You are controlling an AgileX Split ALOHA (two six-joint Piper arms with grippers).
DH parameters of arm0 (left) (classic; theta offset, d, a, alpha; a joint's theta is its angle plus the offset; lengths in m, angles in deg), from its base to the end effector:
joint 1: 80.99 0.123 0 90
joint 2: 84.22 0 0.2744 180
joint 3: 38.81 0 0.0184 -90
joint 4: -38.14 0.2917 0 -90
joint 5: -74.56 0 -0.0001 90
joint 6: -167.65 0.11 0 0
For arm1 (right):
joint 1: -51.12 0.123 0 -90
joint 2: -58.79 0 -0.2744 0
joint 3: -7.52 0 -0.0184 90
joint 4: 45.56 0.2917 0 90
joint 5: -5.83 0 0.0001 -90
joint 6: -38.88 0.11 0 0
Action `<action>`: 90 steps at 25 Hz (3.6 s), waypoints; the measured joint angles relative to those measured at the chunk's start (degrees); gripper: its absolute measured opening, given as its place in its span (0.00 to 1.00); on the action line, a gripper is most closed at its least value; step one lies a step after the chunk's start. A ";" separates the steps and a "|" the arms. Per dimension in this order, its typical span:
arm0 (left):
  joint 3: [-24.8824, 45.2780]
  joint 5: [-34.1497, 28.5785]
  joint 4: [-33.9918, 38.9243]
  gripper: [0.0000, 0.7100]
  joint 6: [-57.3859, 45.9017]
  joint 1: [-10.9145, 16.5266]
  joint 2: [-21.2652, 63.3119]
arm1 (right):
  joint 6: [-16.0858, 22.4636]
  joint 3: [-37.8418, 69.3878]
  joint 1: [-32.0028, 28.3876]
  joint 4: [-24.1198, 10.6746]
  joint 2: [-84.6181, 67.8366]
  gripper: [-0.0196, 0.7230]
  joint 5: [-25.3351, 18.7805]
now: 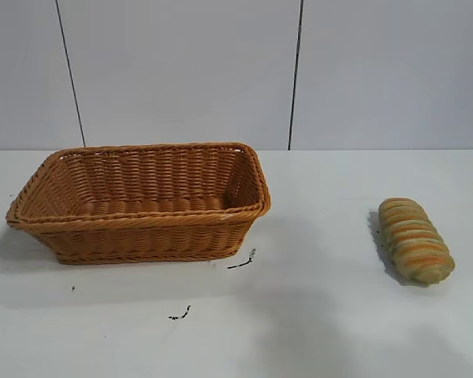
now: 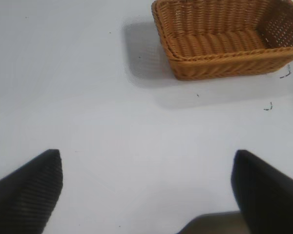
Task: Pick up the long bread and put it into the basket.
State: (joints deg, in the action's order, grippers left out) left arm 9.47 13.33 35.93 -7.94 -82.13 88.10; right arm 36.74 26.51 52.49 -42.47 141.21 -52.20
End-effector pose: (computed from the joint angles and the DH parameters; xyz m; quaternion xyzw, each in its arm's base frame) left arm 0.0572 -0.0049 0.2879 0.0422 0.8523 -0.0044 0.5213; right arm 0.2917 0.0120 0.2524 -0.0202 0.9834 0.0239 0.1786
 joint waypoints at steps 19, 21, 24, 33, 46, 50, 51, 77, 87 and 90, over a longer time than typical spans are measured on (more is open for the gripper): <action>0.00 0.00 0.00 0.97 0.00 0.00 0.00 | -2.09 -15.51 2.90 0.23 31.75 0.95 5.90; 0.00 0.00 0.00 0.97 0.00 0.00 0.00 | -0.96 -15.63 3.05 -0.06 32.93 0.95 7.26; 0.00 0.00 0.00 0.97 0.00 0.00 0.00 | -0.07 -15.63 3.05 -1.18 35.03 0.95 9.73; 0.00 0.00 0.00 0.97 0.00 0.00 0.00 | 2.94 -15.76 3.05 -2.60 42.91 0.95 16.98; 0.00 0.00 0.00 0.97 0.00 0.00 0.00 | 2.94 -15.80 3.05 -2.16 45.74 0.82 19.22; 0.00 0.00 0.00 0.97 0.00 0.00 0.00 | 2.94 -15.80 3.05 -2.01 45.74 0.32 18.87; 0.00 0.00 0.00 0.97 0.00 0.00 0.00 | 2.94 -15.80 3.05 -2.01 45.74 0.23 18.87; 0.00 0.00 0.00 0.97 0.00 0.00 0.00 | 1.82 -41.93 6.08 -3.09 34.20 0.16 -2.78; 0.00 0.00 0.00 0.97 0.00 0.00 0.00 | -1.52 -65.09 18.78 -3.73 48.28 0.16 -9.93; 0.00 0.00 0.00 0.97 0.00 0.00 0.00 | -6.22 -69.69 22.77 -1.46 51.75 0.16 -10.08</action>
State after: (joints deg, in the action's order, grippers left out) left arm 9.47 13.33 35.93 -7.94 -82.13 88.10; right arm 30.52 -43.18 75.26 -43.93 192.96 -62.28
